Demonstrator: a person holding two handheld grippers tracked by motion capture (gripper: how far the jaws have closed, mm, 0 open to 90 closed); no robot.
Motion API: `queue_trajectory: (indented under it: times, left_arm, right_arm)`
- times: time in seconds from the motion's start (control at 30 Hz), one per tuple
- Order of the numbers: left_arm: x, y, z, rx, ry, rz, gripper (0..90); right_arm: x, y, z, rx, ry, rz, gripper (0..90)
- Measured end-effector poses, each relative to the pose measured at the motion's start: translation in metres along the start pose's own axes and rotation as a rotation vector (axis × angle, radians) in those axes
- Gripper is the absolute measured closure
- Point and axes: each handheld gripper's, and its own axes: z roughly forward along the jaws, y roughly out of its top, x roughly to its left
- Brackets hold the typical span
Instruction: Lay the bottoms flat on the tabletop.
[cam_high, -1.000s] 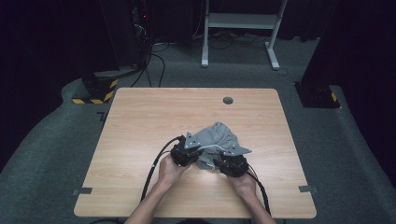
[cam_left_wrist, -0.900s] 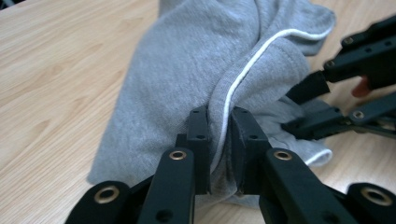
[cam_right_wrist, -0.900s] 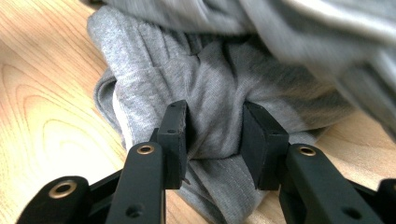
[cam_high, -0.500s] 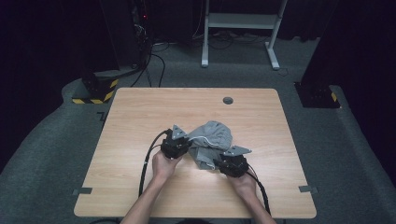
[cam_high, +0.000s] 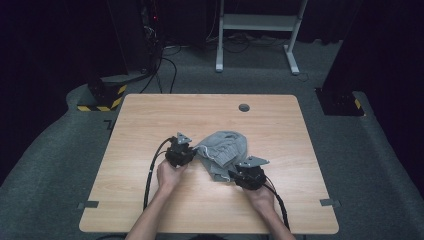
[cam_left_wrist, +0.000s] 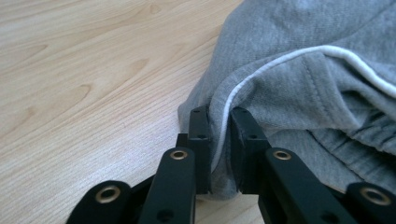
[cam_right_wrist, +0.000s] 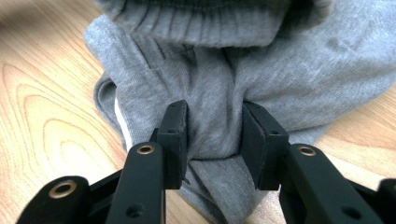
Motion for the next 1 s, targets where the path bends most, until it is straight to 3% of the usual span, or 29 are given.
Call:
queue_trajectory:
  times: [0.07,0.1,0.17,0.27,0.33,0.37,0.4,0.47,0.57,0.73,0.77,0.9,0.97,1.0]
  left_arm:
    - [-0.006,0.0,-0.003,-0.001,0.0,0.043,68.1]
    - [-0.013,-0.001,-0.008,-0.025,-0.001,0.097,54.9]
    - [-0.016,-0.001,-0.011,-0.043,-0.002,0.12,44.7]
    - [-0.024,0.001,-0.019,-0.079,-0.011,0.159,37.7]
    - [-0.029,0.004,-0.023,-0.097,-0.063,0.155,35.9]
    - [-0.029,0.004,-0.023,-0.097,-0.063,0.155,35.4]
    - [-0.031,0.005,-0.024,-0.111,-0.103,0.142,35.1]
    - [-0.033,0.005,-0.024,-0.117,-0.119,0.142,34.9]
    - [-0.041,0.007,-0.02,-0.121,-0.15,0.174,35.0]
    - [-0.047,0.012,-0.015,-0.112,-0.166,0.203,40.8]
    - [-0.048,0.016,-0.014,-0.11,-0.167,0.201,50.7]
    - [-0.043,0.021,-0.013,-0.132,-0.203,0.154,74.0]
    - [-0.041,0.021,-0.013,-0.131,-0.208,0.142,78.0]
    - [-0.039,0.021,-0.013,-0.128,-0.209,0.135,85.6]
  right_arm:
    - [0.0,0.0,0.0,0.002,0.0,0.001,62.8]
    - [0.0,0.0,0.0,0.002,0.001,0.002,62.8]
    - [0.0,0.0,0.0,0.002,0.0,0.002,62.8]
    - [0.0,0.0,0.0,0.002,0.0,0.001,62.8]
    - [0.0,0.0,0.0,0.001,0.0,0.001,62.8]
    - [0.0,0.0,0.0,0.001,0.0,0.001,62.8]
    - [0.0,0.0,0.0,0.002,0.0,0.001,62.8]
    - [0.0,0.0,0.0,0.002,0.0,0.003,62.8]
    - [0.0,0.0,0.0,0.002,0.002,0.004,62.7]
    - [0.0,0.0,0.0,0.001,0.003,0.007,62.7]
    - [0.0,0.0,0.0,0.001,0.005,0.009,62.8]
    - [-0.001,0.0,0.0,0.001,0.008,0.01,62.9]
    - [-0.001,0.0,0.0,0.001,0.008,0.009,63.0]
    - [-0.001,-0.001,-0.001,0.003,0.008,-0.001,63.5]
